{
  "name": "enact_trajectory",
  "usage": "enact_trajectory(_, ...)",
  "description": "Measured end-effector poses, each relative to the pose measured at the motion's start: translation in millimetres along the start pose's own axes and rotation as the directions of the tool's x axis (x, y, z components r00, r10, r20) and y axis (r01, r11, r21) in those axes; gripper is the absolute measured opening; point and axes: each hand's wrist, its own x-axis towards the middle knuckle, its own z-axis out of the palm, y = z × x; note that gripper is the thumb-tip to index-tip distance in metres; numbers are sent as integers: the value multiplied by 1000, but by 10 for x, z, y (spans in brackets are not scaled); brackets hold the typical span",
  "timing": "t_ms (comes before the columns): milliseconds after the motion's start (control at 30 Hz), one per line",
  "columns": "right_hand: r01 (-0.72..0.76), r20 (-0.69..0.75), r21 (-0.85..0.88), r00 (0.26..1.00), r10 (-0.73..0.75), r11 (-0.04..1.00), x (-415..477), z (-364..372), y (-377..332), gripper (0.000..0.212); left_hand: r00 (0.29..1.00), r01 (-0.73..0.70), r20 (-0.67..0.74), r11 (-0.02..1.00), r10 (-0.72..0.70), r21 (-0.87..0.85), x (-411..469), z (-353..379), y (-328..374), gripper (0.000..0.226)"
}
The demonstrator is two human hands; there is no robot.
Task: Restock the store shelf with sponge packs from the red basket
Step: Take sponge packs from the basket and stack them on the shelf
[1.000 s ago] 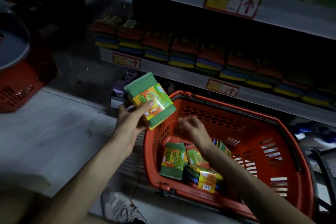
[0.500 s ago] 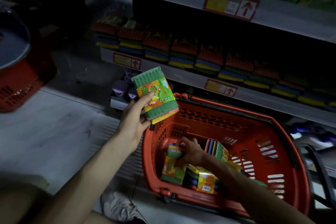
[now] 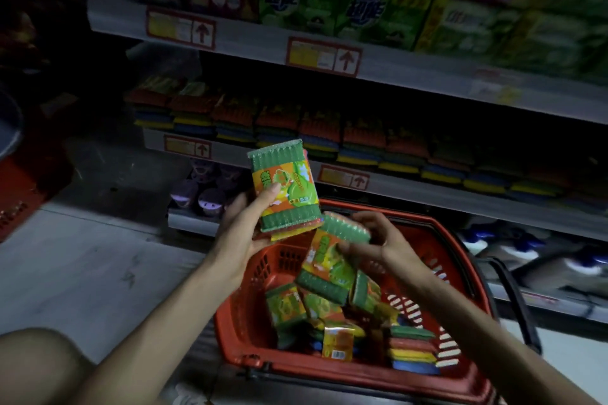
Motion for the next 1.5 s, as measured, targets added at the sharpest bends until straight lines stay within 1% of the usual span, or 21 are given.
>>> enact_trajectory(100,83,-18,73,996,-82,994,-308,-373,-257,57,997,1,78,1000,0,-3,-203,182,57,41)
enact_trajectory(233,162,-55,138,986,-156,977,-642,-769,-448,48,986,-73,156,996,65,47,-377,515,187,46)
enact_trajectory(367,209,-152,242,973,-176,948,-937,-1148,-597,37,977,-99,202,988,74,117,-445,1019,276,62)
enact_trajectory(467,228,-235,295,958,-161,928,-1063,-1406,-663,31,964,-141,248,979,100,151,-475,1422,261,59)
enact_trajectory(500,245,-268,294,949,-166,924,-1096,-1501,-671,28,963,-149,250,975,104,167,-476,1559,238,63)
enact_trajectory(533,255,-294,292,941,-167,922,-1129,-1593,-673,27,963,-150,249,971,101,186,-465,1690,209,72)
enact_trajectory(600,249,-335,290,931,-145,924,-1180,-1768,-666,29,963,-140,255,971,88,196,-433,1942,143,90)
enact_trajectory(633,244,-355,292,926,-132,925,-1203,-1848,-657,30,963,-137,257,972,84,194,-417,2064,104,92)
enact_trajectory(667,243,-369,294,921,-125,925,-1218,-1923,-655,30,963,-134,257,972,81,196,-390,2184,62,92)
enact_trajectory(733,249,-378,261,915,-138,933,-1215,-2087,-623,29,964,-130,253,974,81,187,-348,2419,-36,85)
enact_trajectory(833,236,-358,220,922,-147,947,-1209,-2313,-562,40,976,-132,193,978,100,160,-251,2714,-218,71)
enact_trajectory(933,222,-321,196,935,-151,955,-1257,-2554,-440,42,988,-135,98,981,122,138,-130,2986,-388,78)
enact_trajectory(1000,212,-288,180,945,-154,960,-1327,-2723,-323,45,992,-120,61,987,115,105,-60,3160,-485,79)
enact_trajectory(1100,201,-232,166,960,-160,966,-1424,-2915,-152,50,994,-81,84,995,76,50,-18,3437,-635,68)
enact_trajectory(1167,223,-239,165,954,-181,961,-1442,-2973,-77,50,994,-65,88,998,63,24,-18,3634,-754,61)
enact_trajectory(1233,250,-253,151,945,-207,956,-1451,-2986,-27,50,995,-52,84,999,52,1,-28,3824,-845,59)
enact_trajectory(1333,270,-262,193,941,-215,943,-1474,-3029,23,54,995,-39,92,999,39,-2,-42,4059,-950,65)
enact_trajectory(1400,293,-286,219,931,-226,931,-1489,-3085,49,58,990,-68,128,997,64,25,-40,4170,-1011,68)
enact_trajectory(1500,319,-319,253,919,-233,913,-1478,-3172,87,60,972,-142,199,986,121,93,-48,4270,-1103,65)
